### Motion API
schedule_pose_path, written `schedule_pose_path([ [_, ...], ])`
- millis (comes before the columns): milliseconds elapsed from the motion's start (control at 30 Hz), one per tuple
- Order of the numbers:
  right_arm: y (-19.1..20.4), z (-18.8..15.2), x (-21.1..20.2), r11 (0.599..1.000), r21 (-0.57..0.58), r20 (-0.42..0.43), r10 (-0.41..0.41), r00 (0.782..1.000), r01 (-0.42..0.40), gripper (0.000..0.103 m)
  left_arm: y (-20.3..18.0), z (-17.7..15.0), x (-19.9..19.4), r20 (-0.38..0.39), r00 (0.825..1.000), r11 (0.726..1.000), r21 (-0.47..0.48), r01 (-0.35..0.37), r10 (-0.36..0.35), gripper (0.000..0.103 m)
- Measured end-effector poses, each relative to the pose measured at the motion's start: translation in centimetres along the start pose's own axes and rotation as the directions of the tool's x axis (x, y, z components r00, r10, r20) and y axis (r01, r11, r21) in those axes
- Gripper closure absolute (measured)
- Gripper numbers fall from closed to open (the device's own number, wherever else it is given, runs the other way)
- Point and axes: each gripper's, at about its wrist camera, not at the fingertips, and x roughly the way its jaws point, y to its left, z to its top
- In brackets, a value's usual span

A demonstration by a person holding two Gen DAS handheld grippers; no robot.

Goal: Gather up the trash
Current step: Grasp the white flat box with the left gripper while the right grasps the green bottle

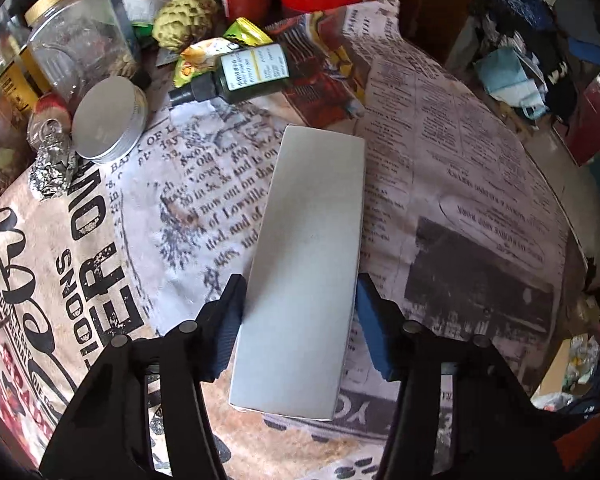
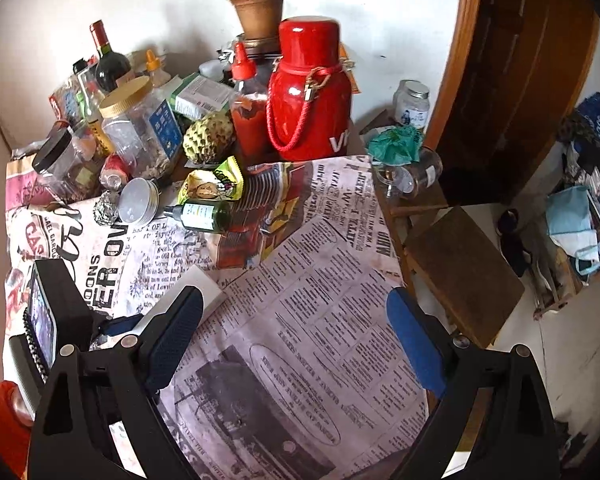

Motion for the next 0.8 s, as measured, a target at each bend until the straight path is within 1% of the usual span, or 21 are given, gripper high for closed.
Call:
schedule_pose_path([
  [100,0.6,0.9,1.0,0.999,-0.013,-0.006,0.029,1.000,-0.029,0.011,1.0,0.1,-0.6,0.027,0.999,0.999,-0.040,-0.032,0.033,0.050],
  [167,1.2,1.6,1.9,0.998,-0.013,-0.014,0.062,0.998,-0.062,0.011,2.3,0.0,-1.8,0.051,0.998,0.995,-0.092,-0.040,0.045,0.050],
  [333,3.4,3.7,5.0,0.990,-0.027,-0.041,0.138,0.990,-0.139,0.011,5.8,-0.5,-5.6,0.126,0.986,0.974,-0.210,-0.084,0.112,0.050],
  [467,5.2,5.2,8.3,0.984,-0.025,-0.079,0.172,0.982,-0.175,0.011,8.9,-0.5,-8.6,0.173,0.967,0.942,-0.312,-0.127,0.188,0.050],
  [533,6.1,5.8,10.3,0.981,-0.024,-0.115,0.187,0.976,-0.191,0.011,10.1,-0.8,-10.0,0.192,0.956,0.924,-0.354,-0.145,0.223,0.050],
  [633,7.1,6.4,12.8,0.983,-0.021,-0.151,0.177,0.973,-0.182,0.012,11.8,-1.2,-11.9,0.214,0.937,0.894,-0.414,-0.169,0.276,0.050],
  [667,7.3,6.6,13.3,0.984,-0.018,-0.159,0.171,0.972,-0.176,0.012,12.0,-1.3,-12.1,0.215,0.934,0.889,-0.423,-0.176,0.287,0.050],
  [733,7.5,6.9,14.6,0.986,-0.001,-0.177,0.165,0.970,-0.168,0.016,12.5,-1.5,-12.7,0.215,0.929,0.878,-0.443,-0.181,0.300,0.050],
  [800,7.3,7.1,15.7,0.983,0.032,-0.197,0.183,0.963,-0.181,0.027,13.2,-1.7,-13.2,0.217,0.925,0.867,-0.464,-0.183,0.311,0.050],
])
